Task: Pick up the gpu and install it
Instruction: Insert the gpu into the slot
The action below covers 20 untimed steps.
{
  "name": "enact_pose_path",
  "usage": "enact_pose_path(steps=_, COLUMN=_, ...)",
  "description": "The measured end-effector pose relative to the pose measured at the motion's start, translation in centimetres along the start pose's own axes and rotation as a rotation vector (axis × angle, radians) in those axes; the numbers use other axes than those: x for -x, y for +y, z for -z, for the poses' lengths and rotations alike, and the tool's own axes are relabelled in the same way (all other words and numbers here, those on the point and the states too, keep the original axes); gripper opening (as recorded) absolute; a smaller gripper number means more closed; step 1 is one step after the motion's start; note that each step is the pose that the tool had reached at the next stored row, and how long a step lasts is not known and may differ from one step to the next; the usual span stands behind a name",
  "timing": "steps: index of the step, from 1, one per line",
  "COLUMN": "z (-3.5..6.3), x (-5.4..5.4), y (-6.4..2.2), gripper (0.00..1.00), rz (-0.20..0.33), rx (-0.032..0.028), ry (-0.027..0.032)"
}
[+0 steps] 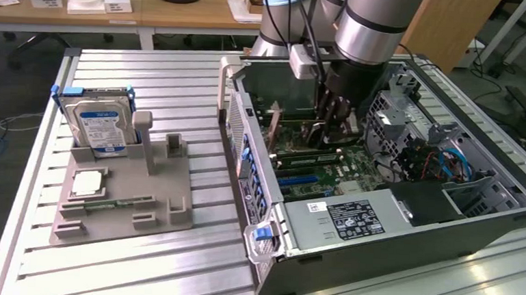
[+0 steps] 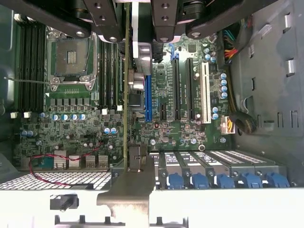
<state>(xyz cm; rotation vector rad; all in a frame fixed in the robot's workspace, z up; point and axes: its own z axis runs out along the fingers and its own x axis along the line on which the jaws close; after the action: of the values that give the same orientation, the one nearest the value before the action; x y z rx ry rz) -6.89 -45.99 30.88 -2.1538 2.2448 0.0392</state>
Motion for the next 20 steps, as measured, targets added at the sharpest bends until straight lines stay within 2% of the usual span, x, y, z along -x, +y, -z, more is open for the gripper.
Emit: enact_pose_path(steps=20, z=-0.92, x=-0.31, y=-0.01, gripper=0.28, rz=0.000, rx=0.0004, ry=0.0000)
